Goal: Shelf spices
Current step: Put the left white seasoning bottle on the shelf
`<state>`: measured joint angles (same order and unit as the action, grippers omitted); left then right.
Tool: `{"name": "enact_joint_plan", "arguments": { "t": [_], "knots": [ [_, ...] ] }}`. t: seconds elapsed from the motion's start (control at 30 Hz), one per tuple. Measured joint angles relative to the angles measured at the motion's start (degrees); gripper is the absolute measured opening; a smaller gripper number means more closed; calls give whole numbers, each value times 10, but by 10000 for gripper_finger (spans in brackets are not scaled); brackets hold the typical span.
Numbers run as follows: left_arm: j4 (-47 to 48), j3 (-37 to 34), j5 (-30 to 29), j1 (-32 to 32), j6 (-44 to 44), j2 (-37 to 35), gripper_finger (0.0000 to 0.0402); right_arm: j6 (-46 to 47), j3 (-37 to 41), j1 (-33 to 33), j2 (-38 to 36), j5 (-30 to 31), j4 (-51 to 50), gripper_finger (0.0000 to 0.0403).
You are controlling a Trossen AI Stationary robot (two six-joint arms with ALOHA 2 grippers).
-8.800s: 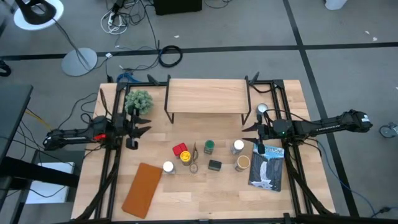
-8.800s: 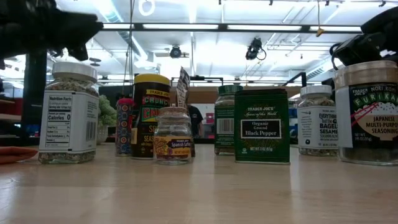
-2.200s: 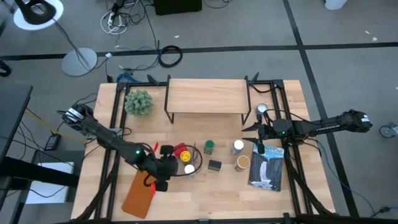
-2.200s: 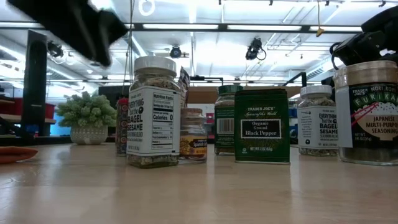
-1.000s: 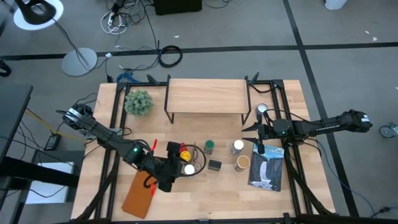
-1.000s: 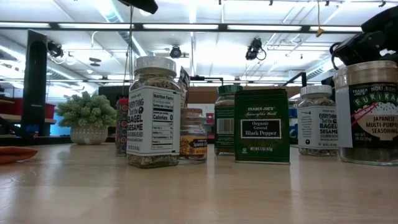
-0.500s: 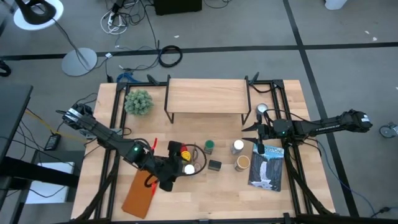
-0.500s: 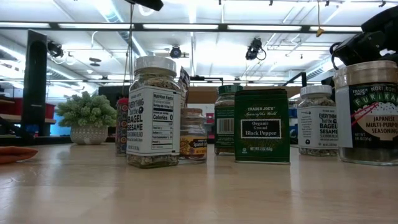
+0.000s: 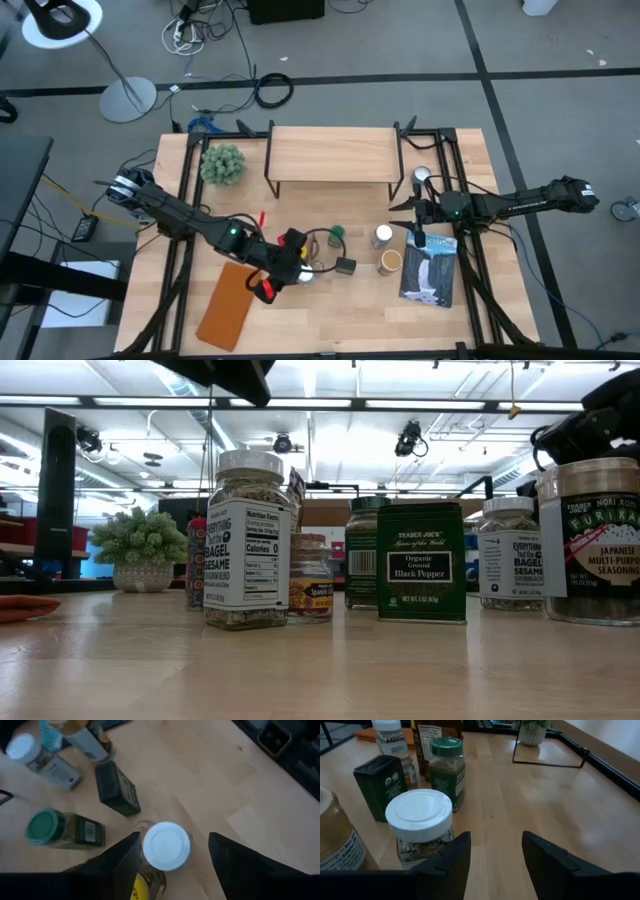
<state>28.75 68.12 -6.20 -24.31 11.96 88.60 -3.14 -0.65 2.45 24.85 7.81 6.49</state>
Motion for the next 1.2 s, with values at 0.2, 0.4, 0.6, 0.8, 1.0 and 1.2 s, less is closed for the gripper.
{"name": "enact_joint_plan", "arguments": {
  "t": [0.2, 0.4, 0.6, 0.8, 1.0, 1.2],
  "knots": [
    [7, 14, 10, 8, 29, 38, 239, 0, 0, 0, 0, 0, 9, 176],
    [62, 66, 14, 17, 58, 95, 239, 0, 0, 0, 1, 0, 12, 178],
    [140, 133, 16, 22, 73, 157, 239, 0, 0, 0, 0, 0, 14, 177],
    [172, 178, 21, 27, 77, 195, 239, 0, 0, 0, 0, 0, 15, 178],
    [185, 182, 22, 27, 90, 201, 239, 0, 0, 0, 1, 0, 16, 178],
    [187, 181, 22, 27, 90, 202, 239, 0, 0, 0, 0, 0, 16, 177]
  ]
}}
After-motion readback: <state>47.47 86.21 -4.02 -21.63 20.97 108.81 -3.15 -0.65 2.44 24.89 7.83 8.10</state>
